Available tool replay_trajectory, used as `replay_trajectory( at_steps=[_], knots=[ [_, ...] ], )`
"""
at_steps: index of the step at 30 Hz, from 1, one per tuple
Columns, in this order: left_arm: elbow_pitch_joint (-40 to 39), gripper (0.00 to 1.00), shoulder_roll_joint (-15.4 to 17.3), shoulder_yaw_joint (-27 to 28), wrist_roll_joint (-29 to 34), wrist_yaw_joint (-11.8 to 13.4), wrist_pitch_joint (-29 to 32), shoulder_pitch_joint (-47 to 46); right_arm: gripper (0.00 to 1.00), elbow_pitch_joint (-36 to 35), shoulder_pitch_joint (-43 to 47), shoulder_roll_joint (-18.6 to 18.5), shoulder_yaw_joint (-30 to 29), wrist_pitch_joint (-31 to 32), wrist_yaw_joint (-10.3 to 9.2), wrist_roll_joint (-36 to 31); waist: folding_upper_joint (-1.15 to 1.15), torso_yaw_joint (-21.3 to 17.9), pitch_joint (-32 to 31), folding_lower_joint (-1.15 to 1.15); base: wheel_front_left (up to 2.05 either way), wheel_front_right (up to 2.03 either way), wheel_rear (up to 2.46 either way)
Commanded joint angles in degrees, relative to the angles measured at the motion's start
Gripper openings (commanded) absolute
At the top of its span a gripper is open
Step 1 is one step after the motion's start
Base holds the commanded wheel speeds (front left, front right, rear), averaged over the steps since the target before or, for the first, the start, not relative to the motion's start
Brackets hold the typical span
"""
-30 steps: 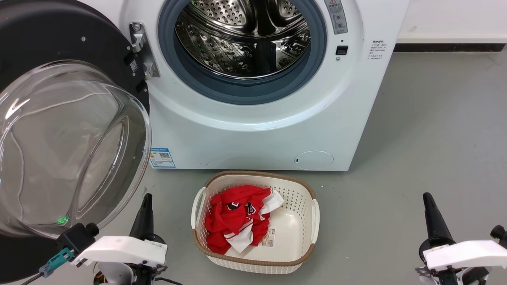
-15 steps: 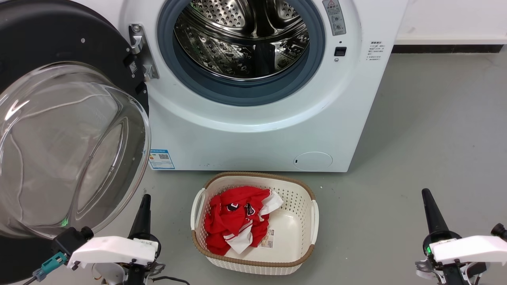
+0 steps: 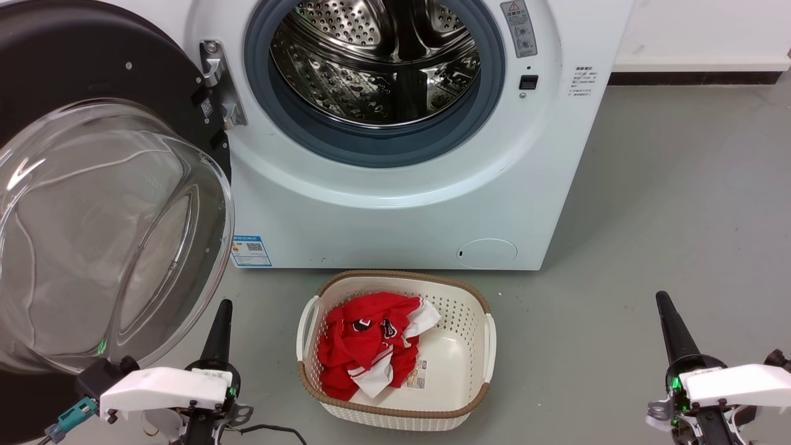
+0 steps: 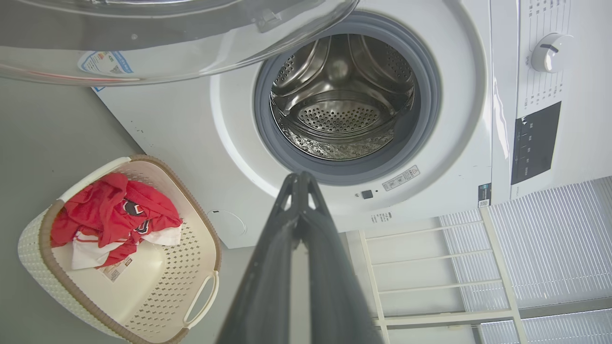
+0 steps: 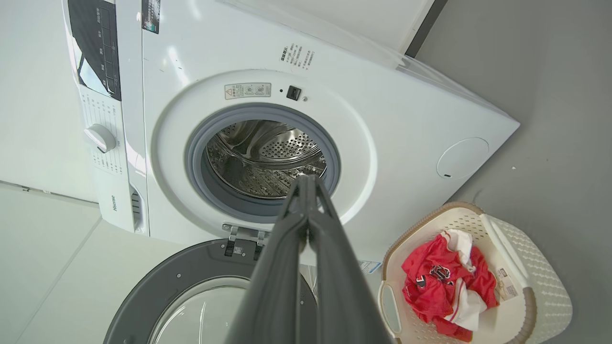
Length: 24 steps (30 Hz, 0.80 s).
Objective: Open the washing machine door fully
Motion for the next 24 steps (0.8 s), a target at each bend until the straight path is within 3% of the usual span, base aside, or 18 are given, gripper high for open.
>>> replay_trajectory(
  at_steps=[1, 24],
  knots=[
    [-0.1, 0.0, 0.0, 0.3, -1.6, -0.6, 0.5, -1.0, 0.0, 0.0, -1.2, -0.3, -0.1, 0.3, 0.0, 1.7, 0.0, 0.0, 0.0, 0.0, 0.0, 0.0, 0.0],
    [0.9, 0.0, -0.2, 2.0, -13.4, -2.0, 3.3, -1.5, 0.0, 1.4, -2.5, -0.2, -0.6, 3.1, 0.0, 13.0, 0.0, -0.4, -0.5, 0.0, 0.0, 0.0, 0.0]
  ],
)
